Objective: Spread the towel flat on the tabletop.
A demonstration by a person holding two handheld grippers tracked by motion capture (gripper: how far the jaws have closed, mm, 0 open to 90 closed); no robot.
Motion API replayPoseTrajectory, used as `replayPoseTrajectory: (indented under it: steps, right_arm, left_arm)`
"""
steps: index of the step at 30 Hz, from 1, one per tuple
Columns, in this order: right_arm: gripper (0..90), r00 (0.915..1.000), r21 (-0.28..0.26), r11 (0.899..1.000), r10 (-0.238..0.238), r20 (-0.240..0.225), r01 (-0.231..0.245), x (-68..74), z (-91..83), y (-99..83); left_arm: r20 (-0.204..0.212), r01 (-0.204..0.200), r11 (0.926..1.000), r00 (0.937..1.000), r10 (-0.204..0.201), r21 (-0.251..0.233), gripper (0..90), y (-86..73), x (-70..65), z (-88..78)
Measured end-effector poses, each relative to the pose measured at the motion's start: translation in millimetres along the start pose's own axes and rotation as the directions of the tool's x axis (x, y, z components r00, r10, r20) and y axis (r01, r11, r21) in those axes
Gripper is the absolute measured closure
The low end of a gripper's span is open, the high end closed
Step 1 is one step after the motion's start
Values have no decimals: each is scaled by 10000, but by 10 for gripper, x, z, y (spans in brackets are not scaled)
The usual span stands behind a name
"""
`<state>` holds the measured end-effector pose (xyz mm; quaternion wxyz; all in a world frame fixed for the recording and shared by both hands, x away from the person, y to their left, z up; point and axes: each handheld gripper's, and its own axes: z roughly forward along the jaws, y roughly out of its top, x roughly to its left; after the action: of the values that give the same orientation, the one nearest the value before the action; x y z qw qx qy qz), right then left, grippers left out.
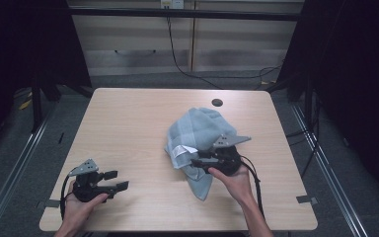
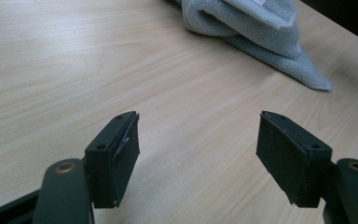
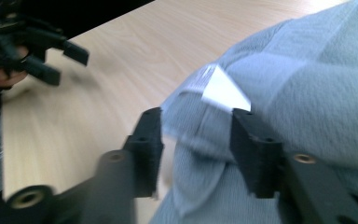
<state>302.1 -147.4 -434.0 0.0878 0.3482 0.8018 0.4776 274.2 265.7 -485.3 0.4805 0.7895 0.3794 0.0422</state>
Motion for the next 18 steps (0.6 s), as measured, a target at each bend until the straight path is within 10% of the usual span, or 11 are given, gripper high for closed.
replayPoseTrajectory:
  steps: [10,18]
  right_arm:
    - [285,9983,873,9962,-131,561,82,-203,523,-28]
    - [590,9947,1274,9918,-190,1010,61,-225,635,-251]
  left_arm:
    - [-143,308,9982,9994,-316,-523,302,10,37,-62]
    - [-74,315,9986,9995,-318,-426,304,15,28,-34]
